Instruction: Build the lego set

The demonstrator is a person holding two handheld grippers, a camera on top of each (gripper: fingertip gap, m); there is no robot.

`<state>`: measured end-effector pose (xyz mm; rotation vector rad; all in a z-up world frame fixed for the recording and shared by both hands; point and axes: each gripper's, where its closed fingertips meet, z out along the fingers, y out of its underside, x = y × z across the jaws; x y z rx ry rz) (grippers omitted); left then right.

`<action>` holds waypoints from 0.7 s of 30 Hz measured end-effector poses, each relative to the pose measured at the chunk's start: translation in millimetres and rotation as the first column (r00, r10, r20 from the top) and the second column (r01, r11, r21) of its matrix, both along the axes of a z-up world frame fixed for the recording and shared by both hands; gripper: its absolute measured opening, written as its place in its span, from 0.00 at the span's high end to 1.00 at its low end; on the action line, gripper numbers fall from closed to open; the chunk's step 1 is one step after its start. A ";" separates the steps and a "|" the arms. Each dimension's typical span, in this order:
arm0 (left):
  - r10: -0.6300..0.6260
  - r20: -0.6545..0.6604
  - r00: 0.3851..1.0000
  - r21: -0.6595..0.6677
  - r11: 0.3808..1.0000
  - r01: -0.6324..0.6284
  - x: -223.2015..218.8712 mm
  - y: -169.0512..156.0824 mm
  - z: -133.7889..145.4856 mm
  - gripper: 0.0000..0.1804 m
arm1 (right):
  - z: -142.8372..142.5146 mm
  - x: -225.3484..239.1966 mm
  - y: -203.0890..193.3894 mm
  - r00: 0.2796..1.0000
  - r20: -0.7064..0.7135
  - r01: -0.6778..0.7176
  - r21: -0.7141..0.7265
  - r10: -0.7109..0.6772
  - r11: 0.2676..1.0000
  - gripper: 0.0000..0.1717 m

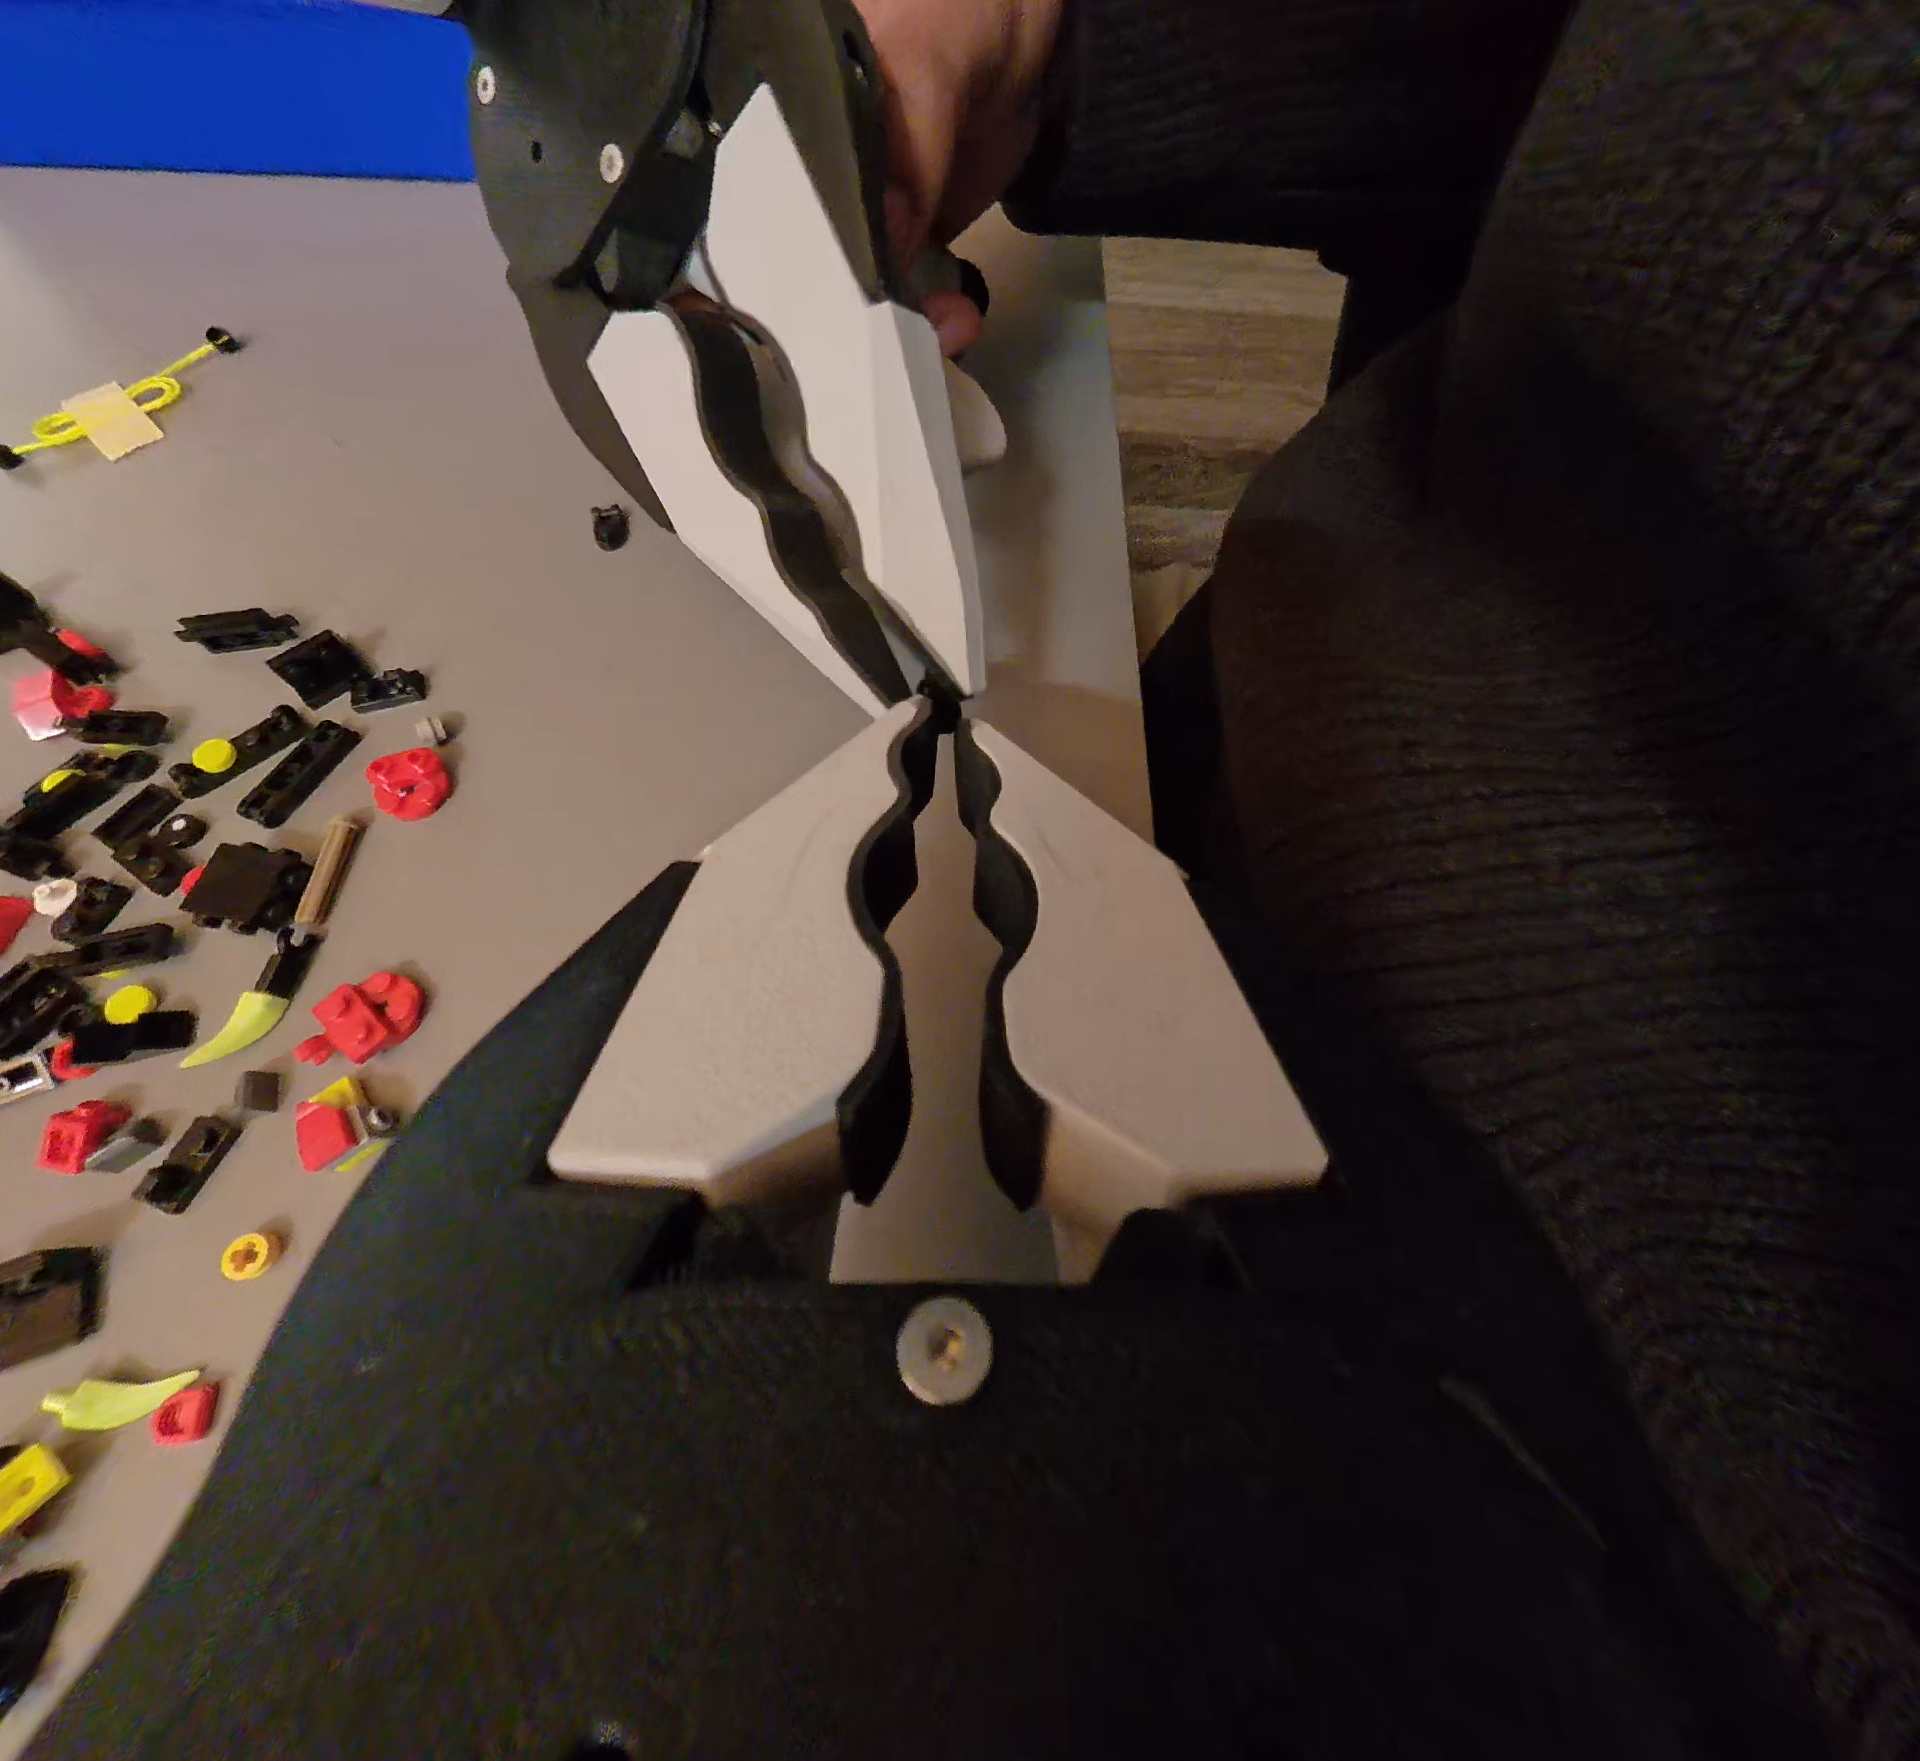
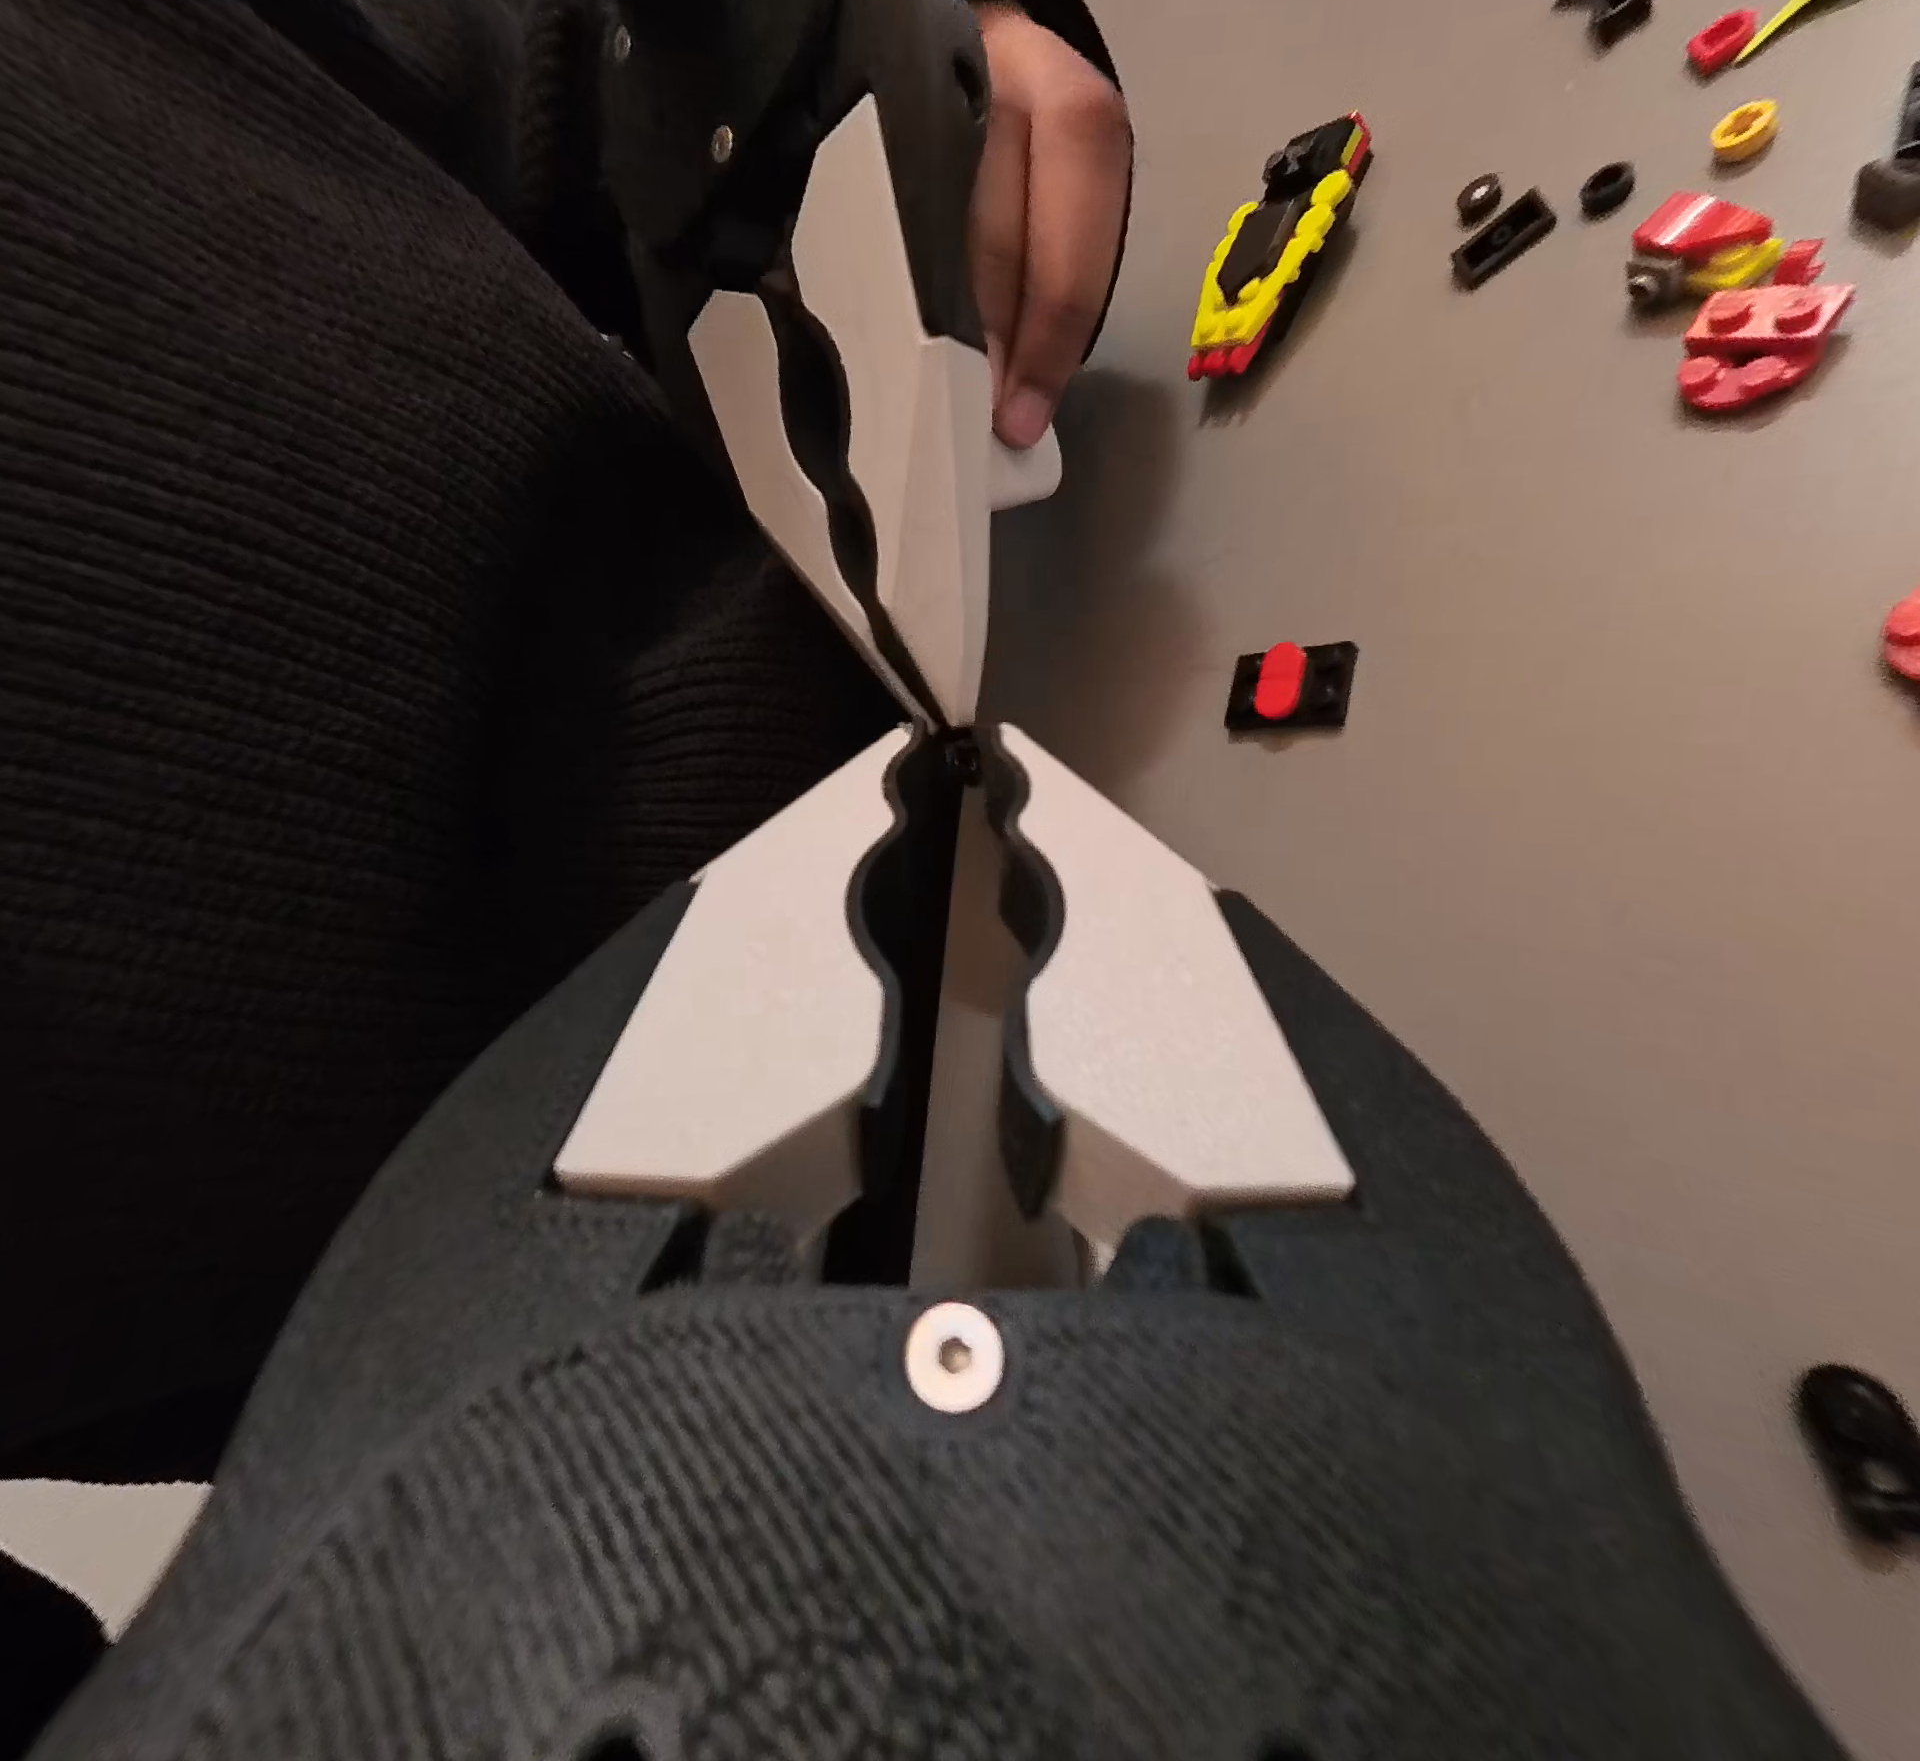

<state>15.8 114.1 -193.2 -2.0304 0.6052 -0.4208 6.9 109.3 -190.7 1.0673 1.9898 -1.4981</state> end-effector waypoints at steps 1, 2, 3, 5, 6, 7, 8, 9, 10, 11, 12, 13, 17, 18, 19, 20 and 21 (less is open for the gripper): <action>0.013 0.013 1.000 -0.003 1.000 -0.013 -1.5 1.4 0.9 1.00 | 0.6 -1.6 1.3 1.000 -0.008 0.008 0.002 -0.008 1.000 0.93; 0.029 0.028 0.999 -0.005 1.000 -0.029 -3.8 3.0 2.1 1.00 | 1.1 -3.2 2.9 1.000 -0.019 0.017 0.006 -0.017 1.000 0.92; 0.047 0.042 0.998 -0.008 0.999 -0.047 -6.4 4.6 3.2 1.00 | 1.6 -5.1 4.8 0.999 -0.031 0.027 0.012 -0.027 1.000 0.91; 0.100 0.077 0.992 -0.019 0.995 -0.099 -14.6 8.8 5.1 1.00 | 1.9 -10.8 10.0 0.996 -0.070 0.060 0.037 -0.057 0.998 0.88; 0.140 0.101 0.985 -0.030 0.990 -0.138 -20.5 11.9 6.0 1.00 | 2.4 -14.9 13.5 0.992 -0.100 0.083 0.055 -0.078 0.995 0.86; 0.177 0.136 0.975 -0.045 0.984 -0.172 -26.0 14.6 7.5 1.00 | 3.4 -19.6 17.5 0.985 -0.140 0.111 0.078 -0.099 0.991 0.85; 0.209 0.186 0.960 -0.061 0.978 -0.201 -30.8 17.1 10.3 1.00 | 5.3 -24.4 21.9 0.975 -0.190 0.141 0.102 -0.120 0.985 0.85; 0.249 0.246 0.937 -0.084 0.968 -0.235 -36.5 20.0 13.4 1.00 | 8.0 -29.8 26.5 0.958 -0.249 0.175 0.127 -0.140 0.976 0.85; 0.280 0.322 0.904 -0.112 0.960 -0.258 -41.2 22.4 17.3 1.00 | 11.1 -35.9 32.0 0.934 -0.321 0.218 0.160 -0.159 0.963 0.84; 0.315 0.407 0.857 -0.152 0.949 -0.276 -46.3 24.6 20.9 1.00 | 14.4 -41.7 38.3 0.899 -0.406 0.266 0.204 -0.166 0.942 0.84; 0.343 0.502 0.794 -0.198 0.939 -0.280 -50.7 26.2 24.7 1.00 | 19.5 -46.9 44.8 0.849 -0.505 0.319 0.251 -0.157 0.914 0.82; 0.358 0.600 0.715 -0.242 0.934 -0.264 -53.9 26.9 29.2 1.00 | 27.5 -51.1 50.1 0.782 -0.609 0.375 0.290 -0.132 0.881 0.83; 0.399 0.818 0.415 -0.366 0.917 -0.161 -64.2 26.6 37.3 1.00 | 48.7 -52.9 49.5 0.529 -0.844 0.505 0.396 0.088 0.767 0.85; 0.404 0.837 0.369 -0.382 0.914 -0.134 -64.4 26.4 37.7 1.00 | 44.6 -51.8 46.6 0.512 -0.845 0.508 0.442 0.153 0.739 0.86; 0.407 0.850 0.334 -0.396 0.912 -0.105 -63.4 25.8 37.7 1.00 | 40.0 -51.3 43.5 0.501 -0.840 0.509 0.480 0.207 0.715 0.87; 0.410 0.859 0.307 -0.407 0.910 -0.076 -61.6 24.9 37.4 1.00 | 35.8 -51.2 40.3 0.492 -0.834 0.507 0.508 0.251 0.696 0.87; 0.415 0.864 0.285 -0.418 0.907 -0.052 -60.1 24.0 36.7 1.00 | 32.1 -51.1 37.4 0.488 -0.826 0.502 0.531 0.284 0.683 0.87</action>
